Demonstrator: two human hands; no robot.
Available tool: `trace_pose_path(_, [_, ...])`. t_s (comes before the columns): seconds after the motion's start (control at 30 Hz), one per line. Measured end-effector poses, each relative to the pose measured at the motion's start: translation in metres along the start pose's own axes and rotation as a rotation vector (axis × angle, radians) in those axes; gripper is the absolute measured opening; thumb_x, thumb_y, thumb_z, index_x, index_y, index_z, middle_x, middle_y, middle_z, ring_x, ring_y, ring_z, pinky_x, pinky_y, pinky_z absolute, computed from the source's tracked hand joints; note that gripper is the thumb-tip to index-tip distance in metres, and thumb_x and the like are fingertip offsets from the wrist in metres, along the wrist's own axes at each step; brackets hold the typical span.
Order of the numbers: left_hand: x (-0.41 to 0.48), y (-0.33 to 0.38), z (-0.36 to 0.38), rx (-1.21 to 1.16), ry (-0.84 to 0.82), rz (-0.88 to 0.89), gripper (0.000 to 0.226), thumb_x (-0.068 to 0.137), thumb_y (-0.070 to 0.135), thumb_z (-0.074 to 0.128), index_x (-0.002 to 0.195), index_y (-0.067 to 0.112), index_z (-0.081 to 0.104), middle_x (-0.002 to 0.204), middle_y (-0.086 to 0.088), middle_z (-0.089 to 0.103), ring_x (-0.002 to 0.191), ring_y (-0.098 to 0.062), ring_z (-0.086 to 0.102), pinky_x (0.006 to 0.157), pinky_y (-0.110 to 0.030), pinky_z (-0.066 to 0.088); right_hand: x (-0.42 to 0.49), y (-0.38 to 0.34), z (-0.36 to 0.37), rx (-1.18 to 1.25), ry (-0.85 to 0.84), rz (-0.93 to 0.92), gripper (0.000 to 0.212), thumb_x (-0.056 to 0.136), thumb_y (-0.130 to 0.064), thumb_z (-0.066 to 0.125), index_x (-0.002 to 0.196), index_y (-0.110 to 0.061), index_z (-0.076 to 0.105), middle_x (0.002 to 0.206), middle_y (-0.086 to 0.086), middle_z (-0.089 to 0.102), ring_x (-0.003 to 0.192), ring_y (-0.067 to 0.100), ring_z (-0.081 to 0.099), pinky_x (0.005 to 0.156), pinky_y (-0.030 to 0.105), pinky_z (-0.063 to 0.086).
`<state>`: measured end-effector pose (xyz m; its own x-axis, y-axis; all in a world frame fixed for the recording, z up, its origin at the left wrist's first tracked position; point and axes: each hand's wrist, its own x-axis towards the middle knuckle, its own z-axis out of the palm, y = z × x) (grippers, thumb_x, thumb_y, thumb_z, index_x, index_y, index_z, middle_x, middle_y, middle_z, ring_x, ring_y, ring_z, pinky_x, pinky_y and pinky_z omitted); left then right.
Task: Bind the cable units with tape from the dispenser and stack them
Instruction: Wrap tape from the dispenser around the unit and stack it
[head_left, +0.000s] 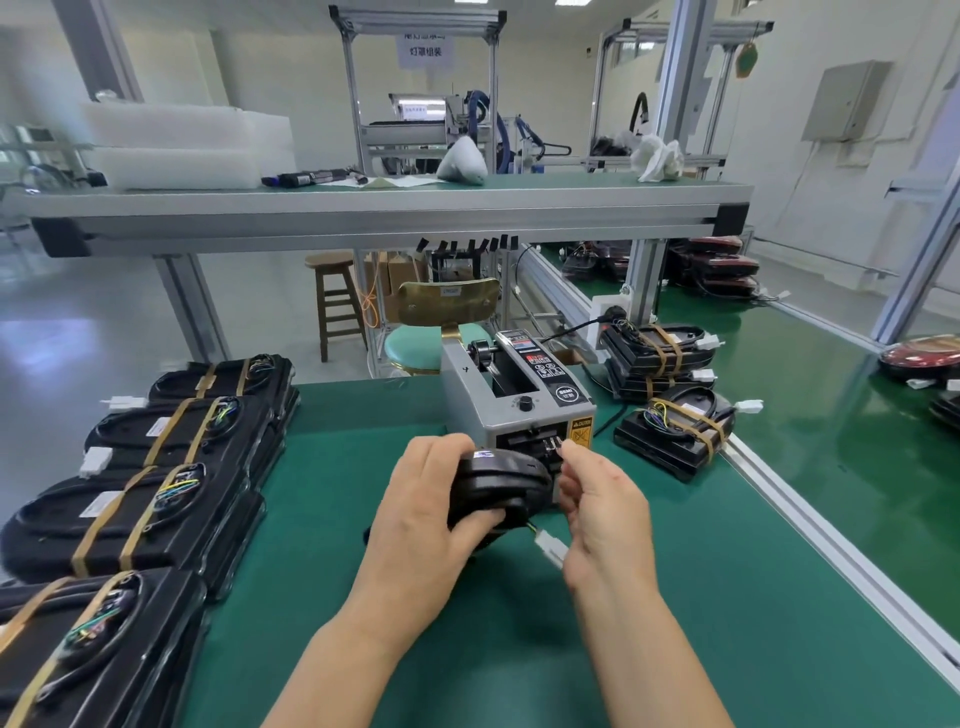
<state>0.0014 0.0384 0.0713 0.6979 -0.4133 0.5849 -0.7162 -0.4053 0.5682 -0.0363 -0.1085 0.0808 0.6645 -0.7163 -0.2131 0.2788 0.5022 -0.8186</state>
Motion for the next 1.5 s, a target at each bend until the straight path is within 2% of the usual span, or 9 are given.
trace_pose_path(0.17, [-0.012,-0.009,0.007,-0.082,0.082,-0.021,0.054,0.078,0.017,0.080,0.117,0.032,0.045,0.110,0.019,0.050,0.104,-0.010,0.052,0.088,-0.007,0.035,-0.028,-0.017,-0.001,-0.054,-0.099,-0.079,0.018,0.080,-0.007,0.070,0.066,-0.016,0.076,0.070,-0.008,0.072,0.061,-0.006,0.062,0.043,0.007,0.042])
trace_pose_path(0.27, [-0.015,-0.011,0.008,-0.138,0.117,0.043,0.059,0.079,0.017,0.074,0.127,0.035,0.045,0.116,0.014,0.051,0.109,-0.016,0.054,0.094,-0.012,0.037,-0.036,-0.019,-0.002,-0.070,-0.149,-0.077,0.018,0.082,-0.006,0.068,0.070,-0.016,0.078,0.083,-0.004,0.075,0.071,-0.003,0.065,0.048,0.008,0.045])
trace_pose_path(0.4, [-0.015,-0.013,0.006,-0.134,0.118,0.074,0.062,0.080,0.015,0.070,0.129,0.044,0.045,0.116,0.011,0.050,0.111,-0.018,0.053,0.096,-0.020,0.041,-0.044,-0.013,0.001,-0.113,-0.208,-0.034,0.015,0.085,-0.009,0.067,0.078,-0.014,0.079,0.083,-0.008,0.069,0.065,-0.002,0.059,0.064,0.024,0.043])
trace_pose_path(0.47, [-0.015,-0.013,0.005,-0.126,0.120,0.073,0.060,0.080,0.016,0.070,0.128,0.043,0.046,0.115,0.010,0.050,0.110,-0.017,0.053,0.095,-0.023,0.042,-0.047,-0.010,0.004,-0.111,-0.227,-0.046,0.019,0.086,-0.008,0.066,0.077,-0.017,0.080,0.094,-0.007,0.073,0.069,-0.005,0.063,0.064,0.021,0.045])
trace_pose_path(0.57, [-0.015,-0.012,0.004,-0.101,0.141,0.061,0.064,0.078,0.015,0.073,0.128,0.044,0.045,0.115,0.015,0.051,0.109,-0.015,0.054,0.095,-0.037,0.045,-0.053,-0.009,0.007,-0.081,-0.241,-0.072,0.022,0.083,-0.004,0.068,0.071,-0.018,0.080,0.108,-0.001,0.073,0.079,-0.007,0.067,0.059,0.005,0.046])
trace_pose_path(0.7, [-0.015,-0.010,0.001,-0.015,0.147,0.041,0.070,0.075,0.011,0.080,0.126,0.045,0.046,0.110,0.017,0.053,0.109,0.003,0.044,0.097,-0.065,0.039,-0.057,-0.006,0.009,-0.084,-0.258,-0.070,0.022,0.084,-0.006,0.068,0.070,-0.019,0.081,0.114,-0.006,0.068,0.081,-0.011,0.065,0.065,0.009,0.046])
trace_pose_path(0.87, [-0.015,-0.008,0.000,-0.023,0.139,0.043,0.072,0.074,0.008,0.081,0.125,0.045,0.047,0.108,0.015,0.055,0.108,0.002,0.044,0.097,-0.066,0.038,-0.060,-0.004,0.009,-0.102,-0.262,-0.074,0.020,0.084,-0.010,0.069,0.073,-0.022,0.081,0.117,-0.013,0.066,0.086,-0.011,0.063,0.077,0.023,0.041])
trace_pose_path(1.17, [-0.015,-0.008,-0.001,0.006,0.128,0.049,0.062,0.079,0.015,0.076,0.127,0.042,0.048,0.106,0.012,0.054,0.106,0.002,0.043,0.097,-0.065,0.037,-0.057,-0.004,0.010,-0.137,-0.256,-0.106,0.025,0.085,-0.007,0.069,0.067,-0.021,0.080,0.113,-0.011,0.066,0.076,-0.013,0.063,0.057,0.004,0.045])
trace_pose_path(1.5, [-0.017,-0.010,-0.002,0.079,0.098,0.043,0.067,0.079,0.010,0.078,0.131,0.043,0.050,0.102,0.009,0.047,0.106,0.003,0.038,0.096,-0.065,0.039,-0.054,-0.001,0.011,-0.173,-0.264,-0.098,0.024,0.086,-0.009,0.069,0.070,-0.021,0.080,0.114,-0.012,0.065,0.076,-0.012,0.063,0.060,0.009,0.045])
